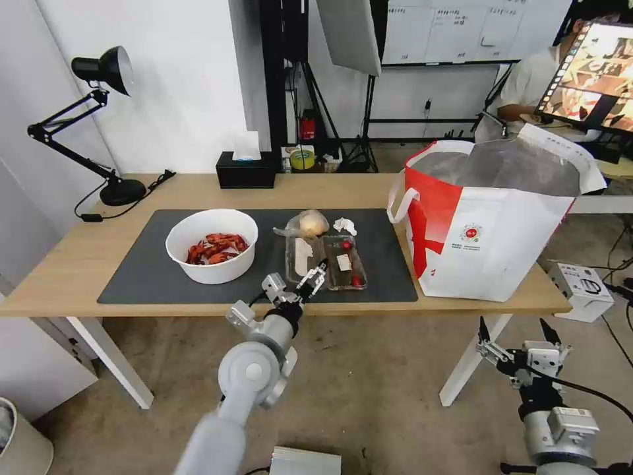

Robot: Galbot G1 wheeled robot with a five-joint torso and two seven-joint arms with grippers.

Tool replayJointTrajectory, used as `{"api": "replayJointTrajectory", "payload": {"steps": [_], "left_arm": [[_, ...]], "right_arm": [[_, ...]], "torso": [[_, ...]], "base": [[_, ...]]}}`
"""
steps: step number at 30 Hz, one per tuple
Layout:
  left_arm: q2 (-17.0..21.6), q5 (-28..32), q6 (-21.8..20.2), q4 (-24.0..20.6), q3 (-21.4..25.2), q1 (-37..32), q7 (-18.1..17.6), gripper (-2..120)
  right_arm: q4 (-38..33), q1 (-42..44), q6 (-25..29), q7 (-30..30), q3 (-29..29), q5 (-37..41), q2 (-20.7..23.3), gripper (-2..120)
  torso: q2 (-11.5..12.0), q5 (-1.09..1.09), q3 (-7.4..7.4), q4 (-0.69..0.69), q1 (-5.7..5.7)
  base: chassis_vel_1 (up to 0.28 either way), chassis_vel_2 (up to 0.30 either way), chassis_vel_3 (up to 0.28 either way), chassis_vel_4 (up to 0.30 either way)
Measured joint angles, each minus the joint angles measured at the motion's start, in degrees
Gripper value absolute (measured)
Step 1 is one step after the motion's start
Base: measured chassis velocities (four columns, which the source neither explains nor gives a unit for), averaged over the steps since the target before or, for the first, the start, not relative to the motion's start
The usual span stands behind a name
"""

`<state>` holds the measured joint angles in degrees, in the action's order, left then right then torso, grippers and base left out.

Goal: Pick up the trash from the table and place it into the takeout bag.

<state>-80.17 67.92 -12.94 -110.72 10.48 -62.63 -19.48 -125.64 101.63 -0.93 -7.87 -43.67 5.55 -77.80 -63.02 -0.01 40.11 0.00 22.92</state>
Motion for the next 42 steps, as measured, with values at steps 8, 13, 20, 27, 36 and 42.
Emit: {"api": "replayJointTrajectory", "payload": {"steps": [8,13,20,27,36,42], "left_arm": [[5.7,-2.5,2.1,1.9,-3.2,4.0,5.4,100],[7.3,-3.3,2.9,2.3,-4.9,6.0,7.3,100],[9.4,-5.4,3.9,3.3,-8.6,8.2,11.4,100],[11.6,-11.2,5.9,7.8,-14.3,12.1,16.9,100],[16.7,-18.4,8.5,11.5,-17.4,17.2,18.9,80],[21.6,-26.6,10.5,11.5,-17.5,17.5,22.5,57]], "right_arm": [[0.3,0.3,-0.3,-0.2,1.2,0.9,0.2,100],[0.3,0.9,-0.5,-0.3,1.1,2.0,1.5,100],[1.4,1.1,-1.0,-0.5,0.9,4.6,4.4,100],[2.4,-0.5,-1.9,-1.1,1.0,9.7,9.5,100],[-0.2,-3.2,-2.4,0.8,6.0,24.0,14.7,100],[-2.1,-8.1,-5.0,-0.7,9.6,35.9,18.1,100]], "torso": [[0.0,0.0,0.0,0.01,0.0],[0.0,-0.01,-0.01,0.0,0.0],[0.0,0.01,-0.01,0.0,0.0],[0.0,0.0,0.0,0.0,0.0],[0.0,0.0,0.0,0.0,0.0],[0.0,0.0,0.0,0.0,0.0]], "base": [[0.0,0.0,0.0,0.0],[0.0,0.0,0.0,0.0],[0.0,0.0,0.0,0.0],[0.0,0.0,0.0,0.0],[0.0,0.0,0.0,0.0],[0.0,0.0,0.0,0.0]]}}
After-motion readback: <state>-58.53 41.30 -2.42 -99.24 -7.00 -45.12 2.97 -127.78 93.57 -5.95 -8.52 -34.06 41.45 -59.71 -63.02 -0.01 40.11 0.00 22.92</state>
